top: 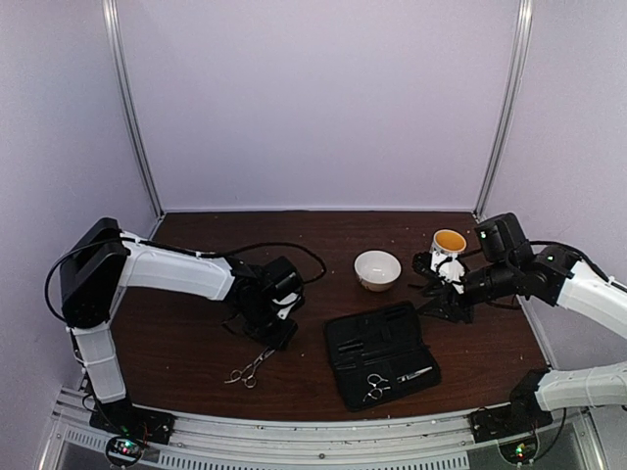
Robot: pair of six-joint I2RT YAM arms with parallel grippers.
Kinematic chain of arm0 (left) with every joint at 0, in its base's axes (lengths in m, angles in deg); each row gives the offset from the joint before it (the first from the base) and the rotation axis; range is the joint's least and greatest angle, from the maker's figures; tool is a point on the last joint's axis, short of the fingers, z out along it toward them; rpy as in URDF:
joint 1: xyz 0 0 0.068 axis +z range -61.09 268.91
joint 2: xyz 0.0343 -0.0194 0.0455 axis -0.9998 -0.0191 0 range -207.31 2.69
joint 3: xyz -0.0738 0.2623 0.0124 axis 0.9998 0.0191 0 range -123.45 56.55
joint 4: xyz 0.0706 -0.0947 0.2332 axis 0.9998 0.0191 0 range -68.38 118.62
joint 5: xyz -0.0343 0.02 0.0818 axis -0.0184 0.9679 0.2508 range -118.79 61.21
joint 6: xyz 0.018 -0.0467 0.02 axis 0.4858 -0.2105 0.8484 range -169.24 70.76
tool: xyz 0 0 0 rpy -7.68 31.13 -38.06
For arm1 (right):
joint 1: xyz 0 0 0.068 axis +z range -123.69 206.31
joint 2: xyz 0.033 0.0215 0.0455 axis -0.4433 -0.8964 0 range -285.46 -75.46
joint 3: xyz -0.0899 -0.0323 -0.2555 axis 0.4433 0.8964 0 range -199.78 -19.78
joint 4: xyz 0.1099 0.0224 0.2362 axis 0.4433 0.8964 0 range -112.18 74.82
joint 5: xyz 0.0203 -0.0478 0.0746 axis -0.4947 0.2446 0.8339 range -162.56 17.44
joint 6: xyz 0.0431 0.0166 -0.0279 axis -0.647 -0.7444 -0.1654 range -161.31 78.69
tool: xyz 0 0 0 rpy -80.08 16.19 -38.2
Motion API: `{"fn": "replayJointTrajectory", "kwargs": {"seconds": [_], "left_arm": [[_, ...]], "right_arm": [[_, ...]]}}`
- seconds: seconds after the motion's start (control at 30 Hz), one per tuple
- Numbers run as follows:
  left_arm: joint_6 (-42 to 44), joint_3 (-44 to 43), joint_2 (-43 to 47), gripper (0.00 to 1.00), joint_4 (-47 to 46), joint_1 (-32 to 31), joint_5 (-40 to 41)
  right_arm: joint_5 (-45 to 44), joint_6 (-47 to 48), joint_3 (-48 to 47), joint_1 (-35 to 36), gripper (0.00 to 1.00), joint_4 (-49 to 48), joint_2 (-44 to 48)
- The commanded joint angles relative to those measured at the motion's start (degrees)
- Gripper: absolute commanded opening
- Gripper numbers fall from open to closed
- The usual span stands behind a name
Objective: Sort the hair-cutting tools
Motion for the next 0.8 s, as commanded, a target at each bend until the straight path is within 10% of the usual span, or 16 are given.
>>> {"fn": "replayJointTrajectory", "kwargs": {"seconds": [0.0, 0.77], "left_arm": [[2.7, 0.1, -0.9, 0.0, 1.5, 4.4, 2.2], [0.9, 16.6, 22.7, 0.0, 10.0, 10.3, 1.7]], "right_arm": [[-1.7, 0.7, 0.2, -0.1, 0.39, -1.0, 0.1], [-2.3, 1.3, 0.2, 0.0, 0.4, -0.8, -1.4]]}}
